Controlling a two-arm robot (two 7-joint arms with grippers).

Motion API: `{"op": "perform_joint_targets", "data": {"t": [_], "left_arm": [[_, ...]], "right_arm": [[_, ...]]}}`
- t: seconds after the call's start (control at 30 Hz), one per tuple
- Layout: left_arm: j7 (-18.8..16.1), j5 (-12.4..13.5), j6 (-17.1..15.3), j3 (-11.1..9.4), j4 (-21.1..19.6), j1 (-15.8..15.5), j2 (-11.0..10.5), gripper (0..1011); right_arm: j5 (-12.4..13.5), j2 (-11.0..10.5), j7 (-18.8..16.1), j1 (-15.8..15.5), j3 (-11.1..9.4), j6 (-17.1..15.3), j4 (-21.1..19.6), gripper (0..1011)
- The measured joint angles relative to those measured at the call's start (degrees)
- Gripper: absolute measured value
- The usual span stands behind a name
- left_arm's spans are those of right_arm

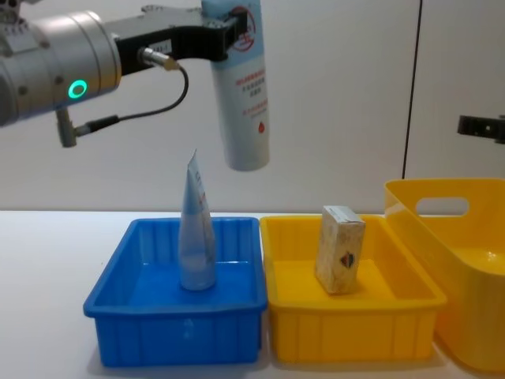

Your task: Bimanual collaborative sorting of washing and personal care products

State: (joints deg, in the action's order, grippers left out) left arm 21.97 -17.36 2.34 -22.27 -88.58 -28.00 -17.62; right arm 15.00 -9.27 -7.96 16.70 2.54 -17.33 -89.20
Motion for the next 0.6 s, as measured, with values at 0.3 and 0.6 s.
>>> {"op": "perform_joint_targets", "data": {"t": [0.3, 0.6], "left_arm": [[2.1, -1.1, 1.8, -0.4, 2.9, -3.0, 1.3, 86], [3.1, -2.1, 2.8, -0.7, 4.9, -4.3, 2.0, 85]], "right_arm": [[1.9, -1.6, -4.7, -0.5, 1.6, -0.1, -1.9, 1003], [4.1, -4.1, -10.5, -0.7, 3.5, -1.4, -3.5, 1004]]}}
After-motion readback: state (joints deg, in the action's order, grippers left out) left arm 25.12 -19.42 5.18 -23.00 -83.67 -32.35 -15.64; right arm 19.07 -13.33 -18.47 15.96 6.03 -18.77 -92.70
